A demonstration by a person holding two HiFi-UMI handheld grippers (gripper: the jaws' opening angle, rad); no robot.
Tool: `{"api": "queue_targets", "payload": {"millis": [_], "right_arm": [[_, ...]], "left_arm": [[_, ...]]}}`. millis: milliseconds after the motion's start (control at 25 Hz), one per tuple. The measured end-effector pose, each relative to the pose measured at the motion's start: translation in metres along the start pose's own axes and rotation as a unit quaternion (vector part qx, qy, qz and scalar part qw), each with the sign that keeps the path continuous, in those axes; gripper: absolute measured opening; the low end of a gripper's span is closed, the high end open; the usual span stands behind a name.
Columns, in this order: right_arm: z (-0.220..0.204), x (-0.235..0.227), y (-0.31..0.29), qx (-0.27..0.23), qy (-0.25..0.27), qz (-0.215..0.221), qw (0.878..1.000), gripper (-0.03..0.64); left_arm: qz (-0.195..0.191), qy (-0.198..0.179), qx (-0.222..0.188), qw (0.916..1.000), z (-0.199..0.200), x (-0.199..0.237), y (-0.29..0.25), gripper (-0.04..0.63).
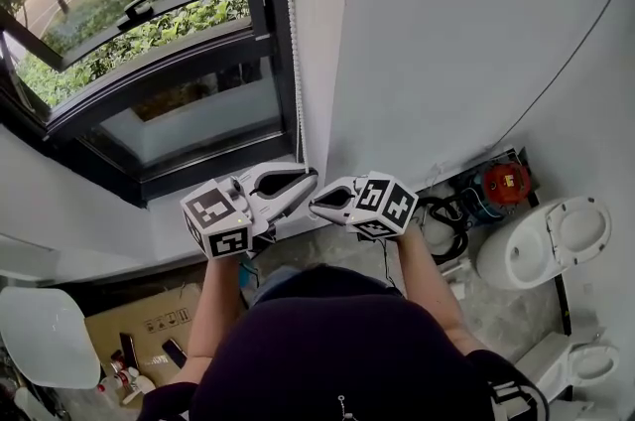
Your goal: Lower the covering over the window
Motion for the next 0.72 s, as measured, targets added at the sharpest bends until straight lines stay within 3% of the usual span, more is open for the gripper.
{"api": "queue_targets", "payload": {"millis": [280,400,600,720], "right_arm": [[-0.02,0.002,-0.016,0.097,0.028,-0.007,0.995,0.012],[-0.025,0.002,-0.017,0.101,0.024,0.0,0.995,0.012],[-0.024,0.0,-0.019,0.09,0.026,0.005,0.996,0.012],[-0.024,-0.001,-0.018,0.09,0.026,0.005,0.996,0.012]], "left_arm": [[0.003,0.039,0.05,0.998,-0.034,0.008,-0.007,0.018],[-0.001,0.057,0.055,0.9969,-0.043,0.01,-0.006,0.018],[0.018,0.059,0.109,0.9921,-0.065,0.017,-0.008,0.017],[0.015,0.081,0.106,0.9909,-0.078,0.016,-0.009,0.017]]}}
Point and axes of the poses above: the fingertips, and each gripper's own axes: y backward along the fingers, x to its left, z out of its top, the point moved 10 cm from there along y, backward along the fingers, and after that the axes turned 2 degrees about -z, right-handed, at the moved point
